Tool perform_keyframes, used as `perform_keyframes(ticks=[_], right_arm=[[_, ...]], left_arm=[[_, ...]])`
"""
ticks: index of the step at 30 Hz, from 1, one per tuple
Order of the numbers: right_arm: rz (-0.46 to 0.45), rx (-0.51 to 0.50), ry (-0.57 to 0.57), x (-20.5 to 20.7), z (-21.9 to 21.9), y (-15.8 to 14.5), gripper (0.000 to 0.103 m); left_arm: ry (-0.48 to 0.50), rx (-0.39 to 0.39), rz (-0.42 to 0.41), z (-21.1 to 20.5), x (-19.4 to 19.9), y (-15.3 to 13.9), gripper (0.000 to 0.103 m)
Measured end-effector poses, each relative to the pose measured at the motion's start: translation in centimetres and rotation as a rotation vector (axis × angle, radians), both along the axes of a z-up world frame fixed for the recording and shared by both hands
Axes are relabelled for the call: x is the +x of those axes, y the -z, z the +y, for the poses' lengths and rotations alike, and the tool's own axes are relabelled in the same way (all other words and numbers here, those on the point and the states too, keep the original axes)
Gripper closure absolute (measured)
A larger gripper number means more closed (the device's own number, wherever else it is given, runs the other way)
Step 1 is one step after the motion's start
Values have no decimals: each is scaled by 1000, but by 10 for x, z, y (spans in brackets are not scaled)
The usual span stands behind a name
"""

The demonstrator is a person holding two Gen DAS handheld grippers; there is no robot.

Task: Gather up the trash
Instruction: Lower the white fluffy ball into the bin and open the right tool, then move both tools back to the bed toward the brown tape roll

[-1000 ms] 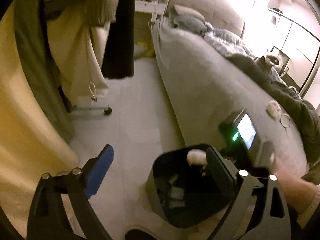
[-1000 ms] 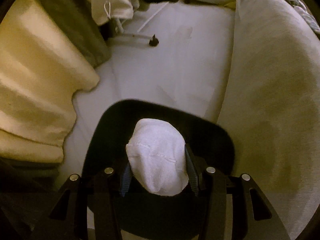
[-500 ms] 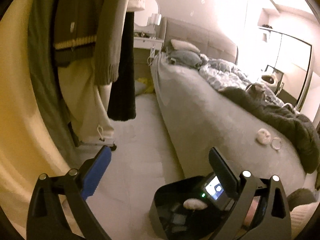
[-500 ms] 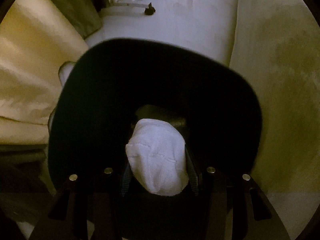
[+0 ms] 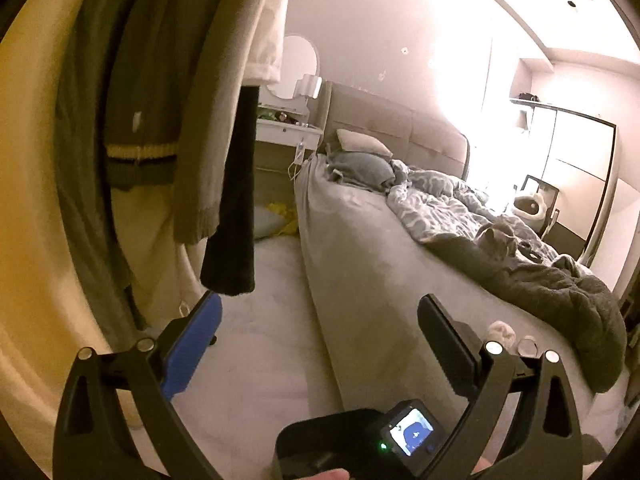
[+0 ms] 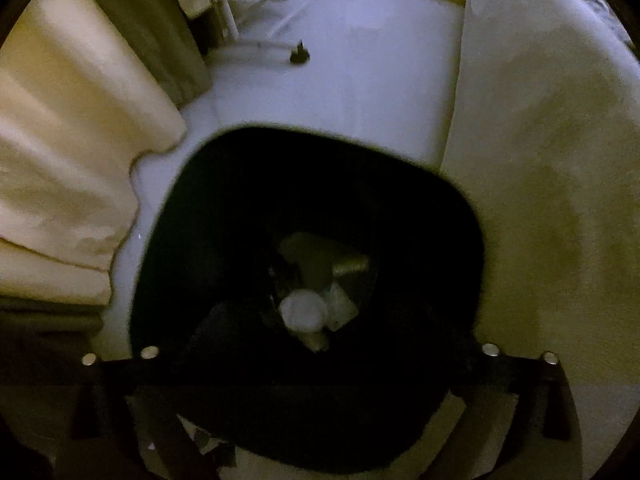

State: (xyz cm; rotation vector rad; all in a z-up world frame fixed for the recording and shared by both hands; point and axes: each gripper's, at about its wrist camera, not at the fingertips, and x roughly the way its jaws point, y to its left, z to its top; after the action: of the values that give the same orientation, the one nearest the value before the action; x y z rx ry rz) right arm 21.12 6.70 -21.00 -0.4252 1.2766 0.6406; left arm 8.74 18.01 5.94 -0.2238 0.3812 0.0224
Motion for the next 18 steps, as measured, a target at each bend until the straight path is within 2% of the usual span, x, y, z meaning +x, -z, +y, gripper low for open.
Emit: perform_keyframes(ticks=[9, 18], right_arm=[[-149, 114, -2, 4, -33, -76, 3], [-275, 139, 31, 7, -80, -107, 3]], left_arm=[[26, -20, -23, -32, 19, -13, 3], [74, 14, -62, -72, 36, -12, 3]])
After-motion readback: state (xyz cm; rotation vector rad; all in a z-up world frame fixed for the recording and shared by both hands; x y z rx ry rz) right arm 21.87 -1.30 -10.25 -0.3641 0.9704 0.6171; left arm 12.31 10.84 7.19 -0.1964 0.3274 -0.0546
